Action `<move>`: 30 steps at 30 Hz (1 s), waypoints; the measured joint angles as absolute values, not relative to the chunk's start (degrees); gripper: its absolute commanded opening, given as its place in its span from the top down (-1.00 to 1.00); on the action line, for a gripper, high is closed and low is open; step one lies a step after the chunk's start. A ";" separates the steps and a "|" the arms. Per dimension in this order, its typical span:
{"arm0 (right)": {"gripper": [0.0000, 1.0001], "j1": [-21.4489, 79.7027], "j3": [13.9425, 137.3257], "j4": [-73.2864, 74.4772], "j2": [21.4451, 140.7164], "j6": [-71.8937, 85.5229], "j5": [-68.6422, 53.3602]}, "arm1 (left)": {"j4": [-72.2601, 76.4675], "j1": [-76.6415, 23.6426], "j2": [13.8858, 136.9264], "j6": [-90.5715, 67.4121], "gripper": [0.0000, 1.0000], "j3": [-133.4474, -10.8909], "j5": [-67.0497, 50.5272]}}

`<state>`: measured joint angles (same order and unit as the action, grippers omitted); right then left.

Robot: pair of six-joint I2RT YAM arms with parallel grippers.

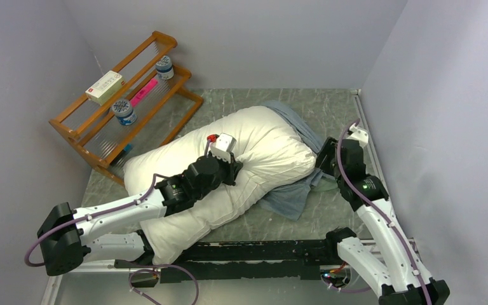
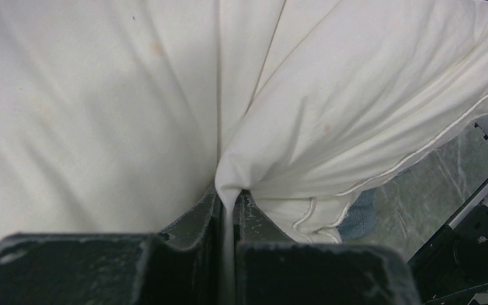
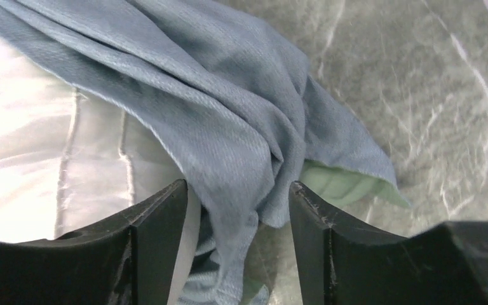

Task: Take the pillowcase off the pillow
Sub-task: Remove the pillow from the pillowcase.

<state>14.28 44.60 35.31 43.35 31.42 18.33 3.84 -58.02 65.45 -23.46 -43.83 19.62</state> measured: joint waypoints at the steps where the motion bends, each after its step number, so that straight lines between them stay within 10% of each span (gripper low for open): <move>1: -0.37 14.28 44.97 34.87 43.79 30.74 17.69 | 3.86 -57.98 65.45 -23.46 0.90 -43.79 19.62; 30: -1.00 14.06 70.57 15.90 89.71 23.29 -10.33 | 3.36 -57.08 65.32 -19.97 0.90 -43.24 9.69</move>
<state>14.06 70.57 15.90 89.71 23.29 -10.33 3.36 -57.08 65.32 -19.97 -43.24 9.69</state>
